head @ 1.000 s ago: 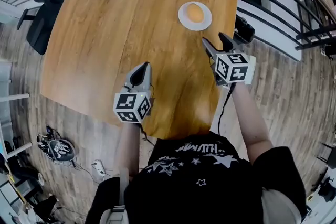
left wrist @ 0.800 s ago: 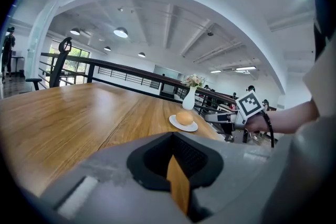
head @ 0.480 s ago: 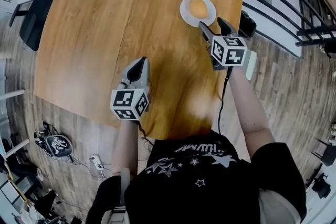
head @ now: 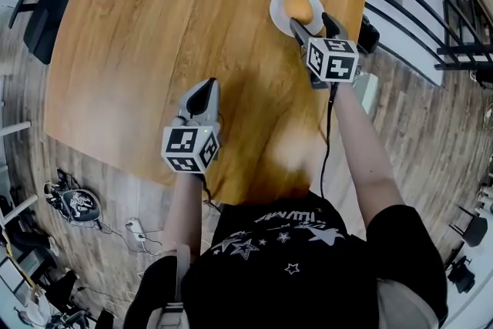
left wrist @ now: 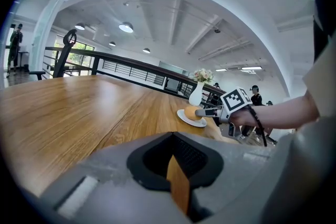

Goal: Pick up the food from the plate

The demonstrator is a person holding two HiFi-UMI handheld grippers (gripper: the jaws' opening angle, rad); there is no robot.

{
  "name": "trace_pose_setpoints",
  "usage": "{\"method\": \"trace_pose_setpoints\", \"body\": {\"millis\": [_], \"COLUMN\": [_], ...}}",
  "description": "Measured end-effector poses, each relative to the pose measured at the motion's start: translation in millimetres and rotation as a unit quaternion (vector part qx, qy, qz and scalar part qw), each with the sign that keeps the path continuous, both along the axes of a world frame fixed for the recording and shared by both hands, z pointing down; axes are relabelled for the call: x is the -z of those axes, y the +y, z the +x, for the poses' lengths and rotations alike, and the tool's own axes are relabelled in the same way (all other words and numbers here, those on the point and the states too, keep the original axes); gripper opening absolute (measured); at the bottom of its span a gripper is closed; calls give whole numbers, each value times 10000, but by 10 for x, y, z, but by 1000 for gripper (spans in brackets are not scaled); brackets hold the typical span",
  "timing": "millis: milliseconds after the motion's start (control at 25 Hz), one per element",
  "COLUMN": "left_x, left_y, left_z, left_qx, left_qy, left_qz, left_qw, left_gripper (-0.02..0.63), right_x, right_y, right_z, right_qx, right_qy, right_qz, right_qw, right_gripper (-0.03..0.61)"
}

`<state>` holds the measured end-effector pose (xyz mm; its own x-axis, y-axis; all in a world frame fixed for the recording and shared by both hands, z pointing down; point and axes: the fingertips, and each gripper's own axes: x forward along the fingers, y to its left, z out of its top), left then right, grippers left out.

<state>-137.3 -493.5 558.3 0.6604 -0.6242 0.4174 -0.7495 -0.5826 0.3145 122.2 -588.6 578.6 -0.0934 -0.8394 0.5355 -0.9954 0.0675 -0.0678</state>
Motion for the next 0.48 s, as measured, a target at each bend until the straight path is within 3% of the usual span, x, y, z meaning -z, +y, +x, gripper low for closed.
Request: {"method": "trace_pose_setpoints", "body": {"millis": [480], "left_x": [-105], "left_y": [17], "left_z": [-44], "left_qx": [10], "left_qy": [-20], "left_qz": [-108], "left_qw": [9999], "left_gripper": [2], "right_x": [-205], "right_y": [-242], "right_z": [-68], "right_qx": [254], "right_qy": [329], "right_qz": [-394], "right_qw": [9984], "right_gripper": [365]}}
